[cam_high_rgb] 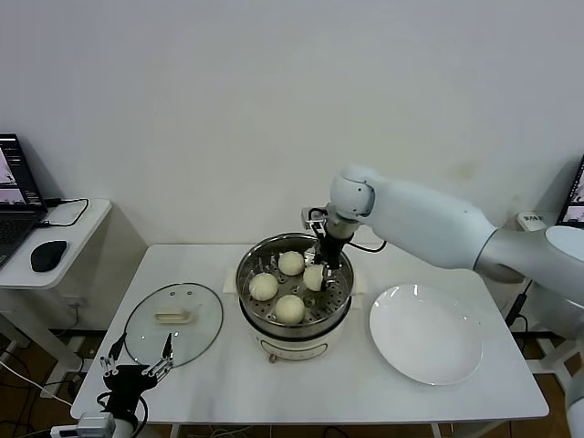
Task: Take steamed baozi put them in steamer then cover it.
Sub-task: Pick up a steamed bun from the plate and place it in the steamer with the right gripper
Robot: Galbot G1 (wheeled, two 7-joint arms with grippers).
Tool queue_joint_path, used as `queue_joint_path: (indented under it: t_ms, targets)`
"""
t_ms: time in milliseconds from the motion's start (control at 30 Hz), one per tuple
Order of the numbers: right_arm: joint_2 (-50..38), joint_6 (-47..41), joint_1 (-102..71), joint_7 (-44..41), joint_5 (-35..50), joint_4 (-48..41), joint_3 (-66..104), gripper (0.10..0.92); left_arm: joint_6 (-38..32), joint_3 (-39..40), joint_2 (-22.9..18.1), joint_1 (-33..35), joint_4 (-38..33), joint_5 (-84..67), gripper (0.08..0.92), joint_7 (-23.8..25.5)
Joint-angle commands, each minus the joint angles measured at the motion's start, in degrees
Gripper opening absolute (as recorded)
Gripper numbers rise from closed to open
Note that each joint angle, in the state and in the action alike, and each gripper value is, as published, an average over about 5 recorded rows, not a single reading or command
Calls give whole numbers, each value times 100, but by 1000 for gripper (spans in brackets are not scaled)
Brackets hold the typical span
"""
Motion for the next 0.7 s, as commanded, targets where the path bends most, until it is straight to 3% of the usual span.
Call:
queue_joint_path:
  t_ms: [33, 333, 567, 700]
  targets:
    - [91, -16, -101, 40, -240, -139, -71, 628, -4, 20, -4, -1, 29, -5, 823, -2]
    - [-54, -80, -168, 22, -238, -14, 28, 636, 1, 38, -36, -6, -2, 6, 823, 12]
    - [-436, -150, 57, -44, -100, 316, 316, 794, 21, -9, -60, -7, -59, 7, 823, 44]
    - [-936, -96, 187, -239, 24, 590, 807, 821, 24, -40, -66, 50, -111, 12, 823, 43]
